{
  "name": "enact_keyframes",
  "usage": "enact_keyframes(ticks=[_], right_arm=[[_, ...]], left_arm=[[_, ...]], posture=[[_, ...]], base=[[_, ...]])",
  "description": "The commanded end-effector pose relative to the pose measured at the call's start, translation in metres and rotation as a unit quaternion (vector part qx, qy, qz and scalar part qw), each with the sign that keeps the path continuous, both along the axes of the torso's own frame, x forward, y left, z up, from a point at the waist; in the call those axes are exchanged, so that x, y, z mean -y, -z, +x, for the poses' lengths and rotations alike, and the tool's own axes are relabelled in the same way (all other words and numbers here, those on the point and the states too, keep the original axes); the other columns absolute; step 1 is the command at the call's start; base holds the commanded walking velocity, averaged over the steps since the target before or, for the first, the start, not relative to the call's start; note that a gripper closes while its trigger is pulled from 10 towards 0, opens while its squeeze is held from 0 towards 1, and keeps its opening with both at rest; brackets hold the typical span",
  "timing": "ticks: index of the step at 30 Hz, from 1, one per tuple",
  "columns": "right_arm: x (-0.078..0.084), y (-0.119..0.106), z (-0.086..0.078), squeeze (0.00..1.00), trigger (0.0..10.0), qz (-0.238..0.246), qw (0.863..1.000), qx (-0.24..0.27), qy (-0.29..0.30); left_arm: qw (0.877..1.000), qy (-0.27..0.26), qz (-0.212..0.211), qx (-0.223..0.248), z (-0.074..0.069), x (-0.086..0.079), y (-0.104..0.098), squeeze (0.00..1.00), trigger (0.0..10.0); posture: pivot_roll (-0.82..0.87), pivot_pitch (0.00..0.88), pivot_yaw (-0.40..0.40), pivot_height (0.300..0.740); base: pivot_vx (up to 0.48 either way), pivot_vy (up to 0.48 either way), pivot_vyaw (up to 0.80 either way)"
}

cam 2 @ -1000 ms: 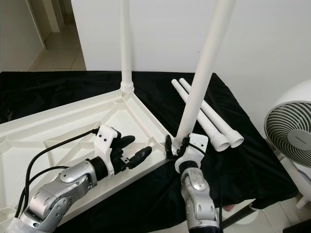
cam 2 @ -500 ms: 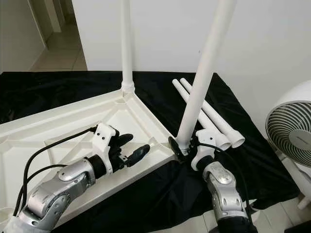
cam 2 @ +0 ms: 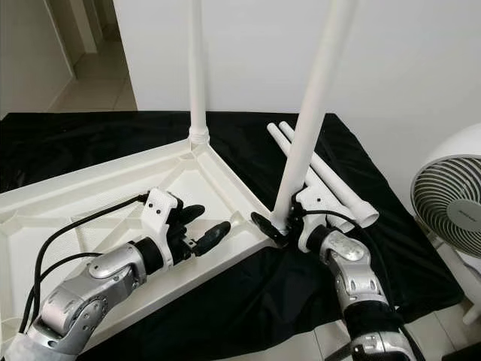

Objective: Building children table

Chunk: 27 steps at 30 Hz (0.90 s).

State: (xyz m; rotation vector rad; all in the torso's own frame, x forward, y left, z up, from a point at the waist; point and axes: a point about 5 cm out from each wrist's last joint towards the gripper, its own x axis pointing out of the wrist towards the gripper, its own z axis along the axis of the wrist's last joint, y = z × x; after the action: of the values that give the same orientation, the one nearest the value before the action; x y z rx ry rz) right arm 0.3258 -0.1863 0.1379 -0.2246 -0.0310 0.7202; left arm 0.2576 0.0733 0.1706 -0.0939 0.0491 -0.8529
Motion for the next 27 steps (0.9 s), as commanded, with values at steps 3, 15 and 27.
enact_keyframes(ticks=[3,15,27], right_arm=[[-0.006,0.003,0.005,0.0,1.5,-0.013,0.999,-0.007,-0.032],[0.005,0.016,-0.002,0.0,0.0,-0.003,0.999,-0.038,-0.023],[-0.007,0.033,-0.018,0.0,0.0,0.051,0.994,-0.045,0.089]], left_arm=[[0.999,0.045,-0.001,0.003,-0.005,0.003,-0.003,0.0,10.0],[0.999,0.051,-0.003,0.0,-0.007,0.005,-0.001,0.0,10.0],[0.998,0.056,-0.005,-0.001,-0.009,0.008,0.0,0.0,10.0]], posture=[[0.05,0.036,-0.006,0.74],[0.04,0.031,-0.009,0.74],[0.03,0.02,-0.028,0.74]], base=[[0.0,0.0,0.0],[0.0,0.0,0.0],[0.0,0.0,0.0]])
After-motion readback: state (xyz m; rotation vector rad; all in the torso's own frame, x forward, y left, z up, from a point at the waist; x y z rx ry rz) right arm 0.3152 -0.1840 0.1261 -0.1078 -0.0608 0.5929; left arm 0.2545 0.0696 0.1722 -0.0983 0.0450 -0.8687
